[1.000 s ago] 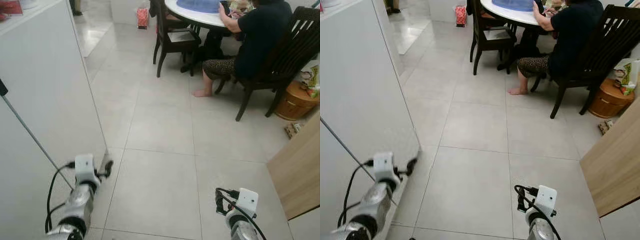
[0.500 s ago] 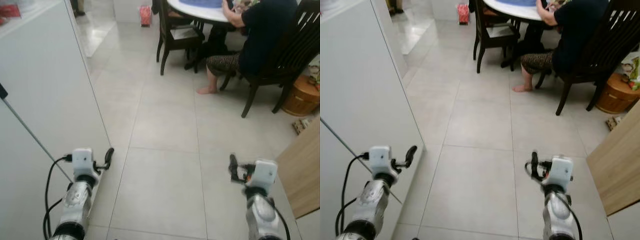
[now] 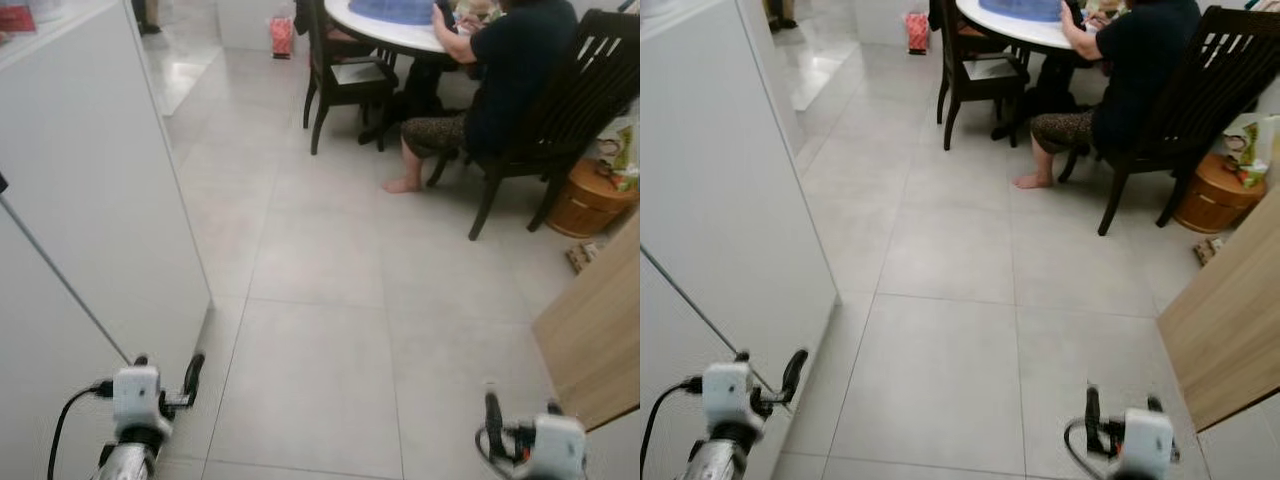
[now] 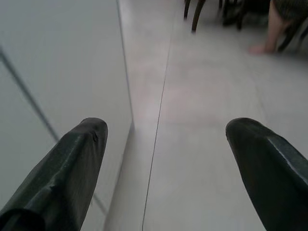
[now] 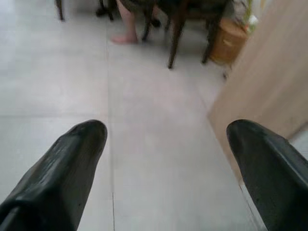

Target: Restocking fridge

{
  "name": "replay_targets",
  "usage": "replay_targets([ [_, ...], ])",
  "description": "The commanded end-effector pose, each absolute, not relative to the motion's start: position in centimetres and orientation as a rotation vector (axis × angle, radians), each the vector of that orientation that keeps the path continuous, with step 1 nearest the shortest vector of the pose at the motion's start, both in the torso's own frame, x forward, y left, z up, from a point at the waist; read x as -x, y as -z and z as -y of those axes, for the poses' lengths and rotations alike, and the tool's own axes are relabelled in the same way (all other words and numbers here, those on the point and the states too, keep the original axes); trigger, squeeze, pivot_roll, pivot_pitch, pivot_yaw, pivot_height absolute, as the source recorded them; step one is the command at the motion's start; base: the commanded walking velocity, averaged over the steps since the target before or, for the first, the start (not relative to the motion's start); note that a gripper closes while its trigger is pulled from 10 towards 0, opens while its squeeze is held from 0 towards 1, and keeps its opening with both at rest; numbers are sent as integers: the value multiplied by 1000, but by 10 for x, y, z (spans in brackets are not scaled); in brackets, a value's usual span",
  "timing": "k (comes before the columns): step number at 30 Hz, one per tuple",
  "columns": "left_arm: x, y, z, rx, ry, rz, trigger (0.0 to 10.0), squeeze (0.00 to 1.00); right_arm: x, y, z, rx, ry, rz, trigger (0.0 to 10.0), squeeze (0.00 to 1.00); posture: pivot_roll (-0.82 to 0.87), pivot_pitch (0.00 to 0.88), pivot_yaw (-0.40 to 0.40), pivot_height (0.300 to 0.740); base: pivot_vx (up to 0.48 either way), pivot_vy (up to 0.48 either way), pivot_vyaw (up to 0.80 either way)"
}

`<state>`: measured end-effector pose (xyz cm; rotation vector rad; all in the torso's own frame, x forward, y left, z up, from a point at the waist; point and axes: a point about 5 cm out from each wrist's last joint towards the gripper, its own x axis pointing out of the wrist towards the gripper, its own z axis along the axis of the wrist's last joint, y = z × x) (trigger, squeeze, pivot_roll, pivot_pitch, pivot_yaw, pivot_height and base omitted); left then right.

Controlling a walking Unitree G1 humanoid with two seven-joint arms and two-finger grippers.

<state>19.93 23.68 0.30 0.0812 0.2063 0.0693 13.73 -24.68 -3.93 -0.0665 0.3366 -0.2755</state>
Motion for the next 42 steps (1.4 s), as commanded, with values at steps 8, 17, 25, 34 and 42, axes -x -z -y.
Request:
replay_targets([
  [8,-178,52,-254,-225,-99,-672,10000,0,-90,96,242,-77,372,-879,10000,0,-141,0,-31,740,0,0,0],
  [17,-154,79,-255,-245,-127,-960,10000,0,-96,106,222,-94,258,-1043,10000,0,-134,0,5,740,0,0,0],
  [25,-158,81,-251,-291,-106,-1024,10000,0,-99,108,219,-90,228,-1086,10000,0,-133,0,11,740,0,0,0],
  [34,-157,84,-247,-238,-143,-1051,10000,0,-122,102,220,-71,195,-1073,10000,0,-142,0,1,740,0,0,0],
  [42,-175,77,-246,-220,-165,-1062,10000,0,-157,89,229,-59,224,-1061,10000,0,-110,0,-26,740,0,0,0],
])
